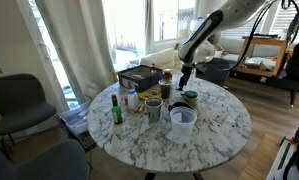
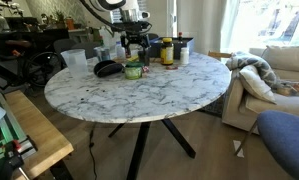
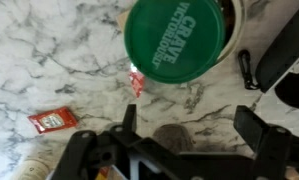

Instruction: Place the wooden block on the other block

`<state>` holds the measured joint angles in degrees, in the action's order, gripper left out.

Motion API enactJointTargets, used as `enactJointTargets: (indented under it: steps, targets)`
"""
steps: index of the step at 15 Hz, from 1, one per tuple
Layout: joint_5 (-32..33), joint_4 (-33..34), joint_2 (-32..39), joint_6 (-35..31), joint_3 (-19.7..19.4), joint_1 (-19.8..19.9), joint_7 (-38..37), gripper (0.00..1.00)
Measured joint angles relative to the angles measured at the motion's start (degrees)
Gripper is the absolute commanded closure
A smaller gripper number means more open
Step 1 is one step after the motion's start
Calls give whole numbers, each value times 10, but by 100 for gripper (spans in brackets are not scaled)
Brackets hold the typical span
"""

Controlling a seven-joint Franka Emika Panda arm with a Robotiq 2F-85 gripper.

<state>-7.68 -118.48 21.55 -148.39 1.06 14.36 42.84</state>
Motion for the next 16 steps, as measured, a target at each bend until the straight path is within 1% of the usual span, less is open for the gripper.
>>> enactJointTargets:
  steps: [5, 10, 13, 16]
  targets:
    - [5, 1, 33, -1, 17, -34, -22, 0]
    - [56, 7, 54, -1, 13, -54, -73, 0]
    - [106, 11, 64, 2, -8, -58, -98, 0]
    - [141, 19, 67, 8, -42, -49, -103, 0]
